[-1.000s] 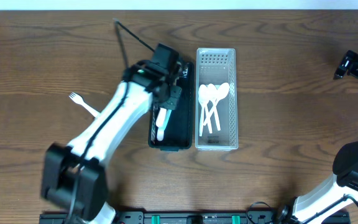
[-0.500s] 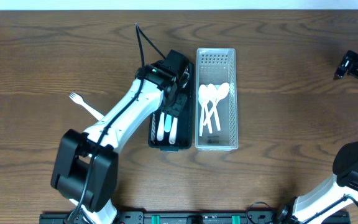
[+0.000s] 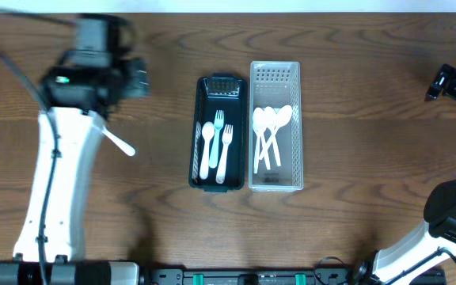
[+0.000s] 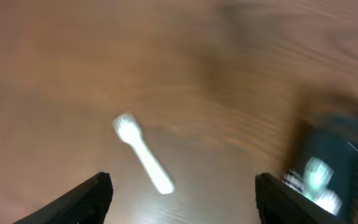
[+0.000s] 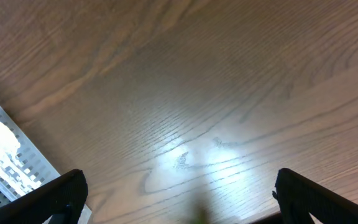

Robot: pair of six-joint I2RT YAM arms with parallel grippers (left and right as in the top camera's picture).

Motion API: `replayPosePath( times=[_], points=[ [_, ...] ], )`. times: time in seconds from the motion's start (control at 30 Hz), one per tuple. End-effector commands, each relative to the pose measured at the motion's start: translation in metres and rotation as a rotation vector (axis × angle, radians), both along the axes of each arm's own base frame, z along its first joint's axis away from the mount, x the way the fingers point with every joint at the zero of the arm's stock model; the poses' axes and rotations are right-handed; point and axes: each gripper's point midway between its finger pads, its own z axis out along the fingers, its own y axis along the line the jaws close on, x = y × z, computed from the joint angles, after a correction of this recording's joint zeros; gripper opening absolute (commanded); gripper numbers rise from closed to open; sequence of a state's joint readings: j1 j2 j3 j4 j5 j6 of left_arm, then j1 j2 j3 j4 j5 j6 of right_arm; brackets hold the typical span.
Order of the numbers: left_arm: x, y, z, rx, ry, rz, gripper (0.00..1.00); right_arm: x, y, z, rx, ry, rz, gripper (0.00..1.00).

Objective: Pack container
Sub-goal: 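Move the left gripper toward the last white fork, then lower the left gripper and close it on the white fork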

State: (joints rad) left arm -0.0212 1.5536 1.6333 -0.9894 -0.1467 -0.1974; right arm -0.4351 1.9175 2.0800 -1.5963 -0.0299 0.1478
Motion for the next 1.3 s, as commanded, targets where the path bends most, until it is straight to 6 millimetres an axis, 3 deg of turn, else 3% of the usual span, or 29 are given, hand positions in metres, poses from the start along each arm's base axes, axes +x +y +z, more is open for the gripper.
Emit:
replayPosePath(
  times=[0.0, 0.27, 0.47, 0.63, 0.93, 1.27],
  points=[
    [0.001, 0.045, -0.036, -0.092, 0.066, 0.254, 0.76, 0.000, 0.002, 0.000, 0.003, 0.001, 0.019, 0.99],
    [0.006, 0.087, -0.123, -0.184, 0.253, 0.488, 0.76, 0.001, 0.002, 0.000, 0.001, -0.003, 0.019, 0.99],
    [0.008, 0.087, -0.181, -0.226, 0.380, 0.535, 0.77, 0.001, 0.002, 0.000, 0.001, -0.002, 0.019, 0.99],
    [0.010, 0.084, -0.215, -0.252, 0.435, 0.562, 0.77, 0.001, 0.002, 0.000, 0.001, -0.002, 0.019, 0.99],
    [0.017, 0.090, -0.241, -0.327, 0.437, 0.601, 0.77, -0.001, 0.003, -0.001, 0.004, 0.007, 0.027, 0.99],
    [0.012, 0.107, -0.244, -0.344, 0.437, 0.643, 0.77, -0.001, 0.003, -0.001, 0.003, 0.005, 0.026, 0.99]
  ],
)
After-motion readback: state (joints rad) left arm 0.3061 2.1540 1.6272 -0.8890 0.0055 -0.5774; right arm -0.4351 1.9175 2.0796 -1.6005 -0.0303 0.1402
